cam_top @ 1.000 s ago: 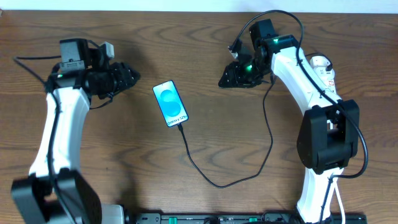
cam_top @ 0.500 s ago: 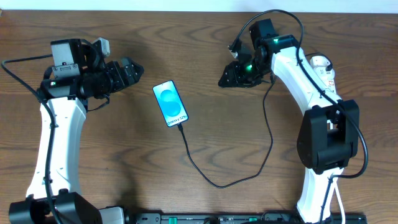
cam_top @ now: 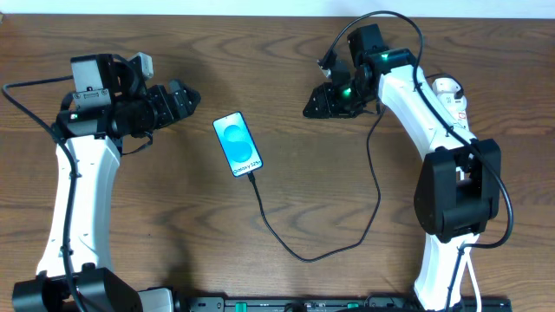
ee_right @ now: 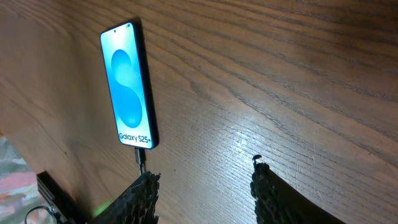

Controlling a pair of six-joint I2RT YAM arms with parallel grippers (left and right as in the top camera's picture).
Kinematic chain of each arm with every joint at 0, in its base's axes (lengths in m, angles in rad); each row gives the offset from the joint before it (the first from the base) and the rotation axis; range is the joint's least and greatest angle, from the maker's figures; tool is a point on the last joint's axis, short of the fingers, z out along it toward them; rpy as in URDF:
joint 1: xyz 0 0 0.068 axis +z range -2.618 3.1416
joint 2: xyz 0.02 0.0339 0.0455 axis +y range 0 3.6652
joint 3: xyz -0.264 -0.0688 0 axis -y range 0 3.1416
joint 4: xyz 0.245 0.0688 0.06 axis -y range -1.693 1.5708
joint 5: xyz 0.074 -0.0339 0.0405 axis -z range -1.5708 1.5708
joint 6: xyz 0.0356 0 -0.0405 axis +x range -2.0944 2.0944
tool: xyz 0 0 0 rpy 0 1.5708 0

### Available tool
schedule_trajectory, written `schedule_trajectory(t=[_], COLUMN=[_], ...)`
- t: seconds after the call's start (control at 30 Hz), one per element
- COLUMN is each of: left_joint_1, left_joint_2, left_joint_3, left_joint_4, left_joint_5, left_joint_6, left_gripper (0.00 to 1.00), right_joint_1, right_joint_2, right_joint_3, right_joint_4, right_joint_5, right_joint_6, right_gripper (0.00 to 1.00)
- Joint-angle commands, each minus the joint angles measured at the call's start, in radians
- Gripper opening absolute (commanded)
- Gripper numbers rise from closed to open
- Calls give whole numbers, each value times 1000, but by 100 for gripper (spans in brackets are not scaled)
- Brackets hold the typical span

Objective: Plug charger to phone and switch on socket
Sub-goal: 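Lift the left gripper away from the phone, then move the right gripper right toward the white power strip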

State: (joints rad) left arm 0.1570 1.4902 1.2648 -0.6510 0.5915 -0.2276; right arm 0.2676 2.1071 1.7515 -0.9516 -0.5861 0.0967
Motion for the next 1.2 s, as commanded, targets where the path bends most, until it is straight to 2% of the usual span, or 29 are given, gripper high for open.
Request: schedule_trajectory(t=[0.0,0.33,0.8,0.9,0.97,1.0,1.07,1.17], left_joint_1=[5,5,5,5,5,5,5,5], left_joint_2=[-2,-2,-2,-2,-2,-2,-2,-2], left_joint_3=[7,7,7,7,7,7,7,7], left_joint_4=[-3,-3,-3,-3,-3,-3,-3,-3], left_joint_5=[-9,-9,-9,-9,-9,-9,-9,-9], left_joint_6=[14,14,14,14,14,14,14,14], left_gripper=[93,94,94,94,94,94,94,94], right_joint_1=[-6,-69,-212,-260,-275,-277,-289,-334], right_joint_2=[-26,-58,-272,-294,-297,-297,-297,-297], right_joint_3=[14,16,16,16,16,16,16,16], right_joint_4=[-2,3,-104,-139,-145,-146,-141,-132], right_joint_5=[0,1,98,97,79,80,80,79], right_joint_6=[-16,-16,-16,-16,-16,-17,-16,-7], right_gripper=[48,46,45,33,17,15,1,1])
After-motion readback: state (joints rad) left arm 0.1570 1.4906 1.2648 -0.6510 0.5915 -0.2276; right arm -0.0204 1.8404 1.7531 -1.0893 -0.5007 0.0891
